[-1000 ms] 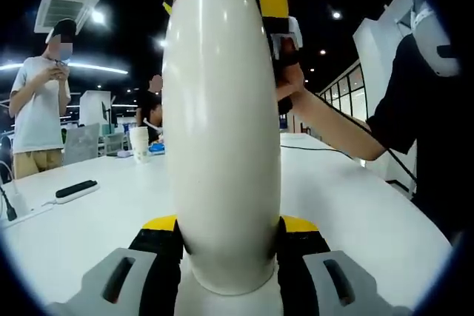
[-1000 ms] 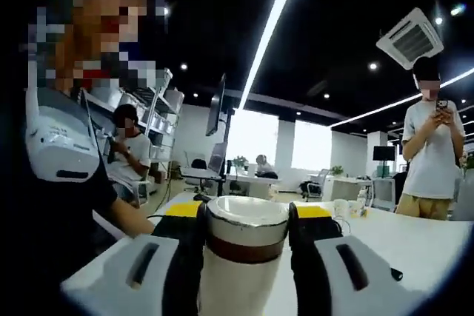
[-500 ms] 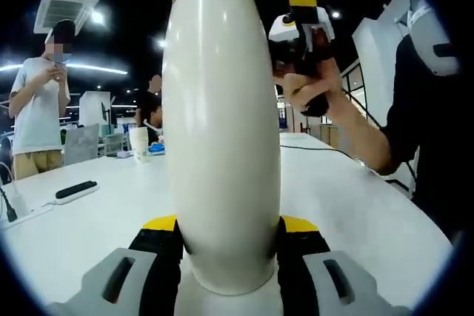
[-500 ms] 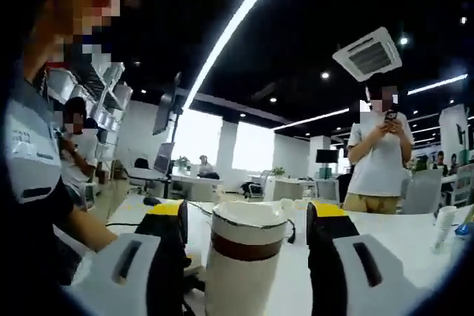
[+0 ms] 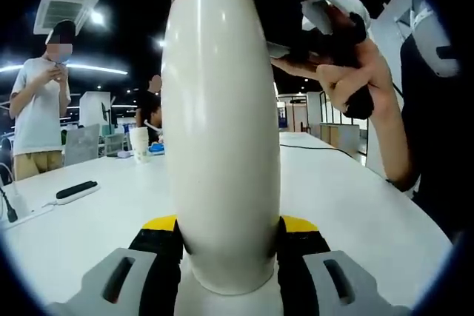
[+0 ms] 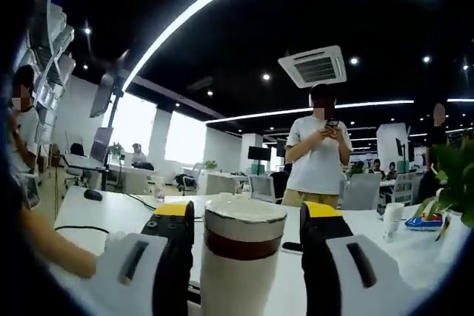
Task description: Grasp the water cup twist off the cup lid place the cup lid on the table
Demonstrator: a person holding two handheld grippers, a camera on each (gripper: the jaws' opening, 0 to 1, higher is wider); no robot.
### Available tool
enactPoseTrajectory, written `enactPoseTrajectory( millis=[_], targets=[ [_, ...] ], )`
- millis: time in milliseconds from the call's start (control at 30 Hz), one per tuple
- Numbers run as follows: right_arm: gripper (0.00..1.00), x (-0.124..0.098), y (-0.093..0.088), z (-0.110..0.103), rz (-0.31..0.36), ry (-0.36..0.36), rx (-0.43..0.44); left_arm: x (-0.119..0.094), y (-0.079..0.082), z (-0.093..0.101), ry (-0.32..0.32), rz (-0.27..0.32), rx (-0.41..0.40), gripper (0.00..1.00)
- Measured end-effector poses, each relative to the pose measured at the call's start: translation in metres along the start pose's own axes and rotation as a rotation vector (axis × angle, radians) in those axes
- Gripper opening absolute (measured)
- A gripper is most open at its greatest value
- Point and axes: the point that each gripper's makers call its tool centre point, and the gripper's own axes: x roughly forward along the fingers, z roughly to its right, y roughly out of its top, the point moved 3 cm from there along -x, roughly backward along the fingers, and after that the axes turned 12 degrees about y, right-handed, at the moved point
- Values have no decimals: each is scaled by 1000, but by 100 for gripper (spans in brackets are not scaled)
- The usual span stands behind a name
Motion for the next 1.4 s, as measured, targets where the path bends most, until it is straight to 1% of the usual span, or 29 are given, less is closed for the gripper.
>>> enactPoseTrajectory(
  millis=[33, 100, 167, 200, 267, 367, 500, 567, 600, 633, 667, 700, 733, 767, 800, 833, 867, 1000, 1100, 1167, 1233, 1333, 1400],
  targets=[
    [54, 1, -3, 1, -8, 0, -9, 0, 0, 0, 0, 0, 0, 51],
    [53, 2, -3, 1, 2, 19, 10, 0, 0, 0, 1, -1, 1, 51],
    [49, 4, -3, -2, 8, 62, 23, 0, 0, 0, 1, 0, 1, 51],
    [49, 3, -2, -1, 11, 65, 20, 0, 0, 0, 1, -1, 2, 51],
    [47, 2, -1, 0, 20, 95, 37, 0, 0, 1, 0, 0, 1, 51],
    [47, 2, -1, 0, 28, 191, 66, 0, 1, 1, 0, -1, 1, 51],
    [47, 3, -1, -1, 26, 332, 67, 0, 1, 1, -1, 0, 1, 51],
    [47, 4, -2, 1, 39, 418, 93, 0, 1, 1, 0, -1, -1, 51],
    [47, 5, -2, 1, 47, 482, 99, 0, 1, 1, -1, -1, 0, 51],
    [47, 6, -2, 1, 46, 525, 101, 0, 1, 1, -1, -2, -2, 51],
    [47, 6, -2, 1, 44, 551, 105, 0, 1, 0, -1, -2, -2, 51],
    [47, 8, -3, 0, 49, 609, 99, 0, 1, 0, 0, -2, -4, 51],
    [47, 9, -3, 0, 57, 652, 108, 0, 1, 0, -1, -2, -4, 51],
    [47, 9, -3, 1, 61, 675, 123, 0, 1, 0, -1, -2, -4, 51],
    [47, 10, -3, 1, 70, 715, 129, 0, 1, 0, -1, -2, -4, 51],
    [47, 11, -4, 1, 76, 741, 130, 0, 1, 0, -1, -2, -4, 51],
    [47, 12, -4, 2, 82, 752, 136, 0, 1, 0, -1, -2, -3, 51],
    [47, 12, -4, 0, 88, 748, 138, -1, 0, -1, -2, -2, -4, 51],
    [48, 10, -5, 1, 77, 701, 147, 0, 0, -1, -3, -1, -1, 51],
    [57, 7, -6, 6, 46, 606, 165, 0, 0, -1, -3, -1, -1, 51],
    [65, 0, 1, 4, 60, 520, 117, 0, 0, -1, -3, 0, 0, 51],
    [65, -10, 13, -2, 88, 393, 60, 0, 0, -1, -3, 0, 1, 51],
    [65, -14, 17, -2, 90, 280, 29, 0, 0, -1, -3, 0, 2, 51]
  ],
)
